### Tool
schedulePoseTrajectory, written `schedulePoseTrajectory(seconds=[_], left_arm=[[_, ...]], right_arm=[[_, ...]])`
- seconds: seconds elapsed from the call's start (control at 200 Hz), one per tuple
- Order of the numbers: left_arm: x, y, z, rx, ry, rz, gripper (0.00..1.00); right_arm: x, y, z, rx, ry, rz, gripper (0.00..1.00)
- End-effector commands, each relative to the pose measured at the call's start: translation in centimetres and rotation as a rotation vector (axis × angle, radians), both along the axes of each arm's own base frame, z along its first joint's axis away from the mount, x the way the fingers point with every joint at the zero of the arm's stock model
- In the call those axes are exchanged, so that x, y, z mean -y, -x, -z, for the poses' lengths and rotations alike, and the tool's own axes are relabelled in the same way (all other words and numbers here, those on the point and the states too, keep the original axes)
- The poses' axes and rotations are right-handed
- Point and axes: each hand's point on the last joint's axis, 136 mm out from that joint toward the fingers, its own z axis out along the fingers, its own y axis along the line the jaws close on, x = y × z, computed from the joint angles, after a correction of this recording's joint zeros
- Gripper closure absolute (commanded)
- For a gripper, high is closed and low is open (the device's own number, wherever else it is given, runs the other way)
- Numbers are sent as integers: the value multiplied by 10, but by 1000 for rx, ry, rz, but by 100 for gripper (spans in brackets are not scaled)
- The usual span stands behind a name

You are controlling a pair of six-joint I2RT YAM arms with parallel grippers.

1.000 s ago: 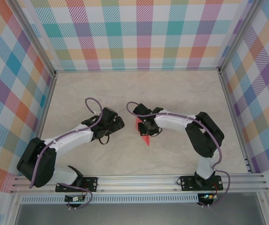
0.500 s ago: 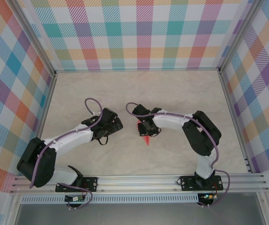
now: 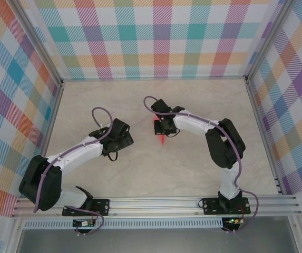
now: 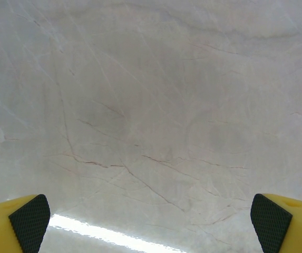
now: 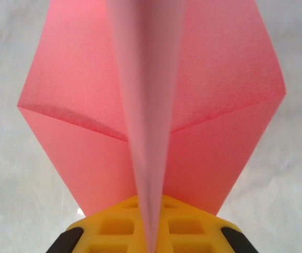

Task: Fold a paper plane with a square sheet of paper (pick it up from the middle)
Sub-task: Move the paper plane to the top-center of the table.

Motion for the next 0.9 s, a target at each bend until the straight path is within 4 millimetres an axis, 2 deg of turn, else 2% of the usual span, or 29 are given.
schedulePoseTrajectory(seconds=[0.0,0.295,0.515,0.63,0.775,0.895], left_arm=[[-11,-1,-8,-5,-47,-1,0],[-17,-2,-13,-12,-111,38,0],[-16,-1,-13,-10,-104,42,0],[-17,-1,-15,-3,-99,35,0],[-19,-1,-17,6,-102,27,0],[-26,-4,-25,21,-126,11,0]], right_arm=[[-6,-18,6,3,3,-47,92],[-11,-50,17,-13,5,-38,90],[-5,-48,42,-65,45,-6,85],[-4,-46,48,-77,53,1,85],[-4,-47,44,-72,52,7,83],[-6,-51,17,-36,23,13,77]])
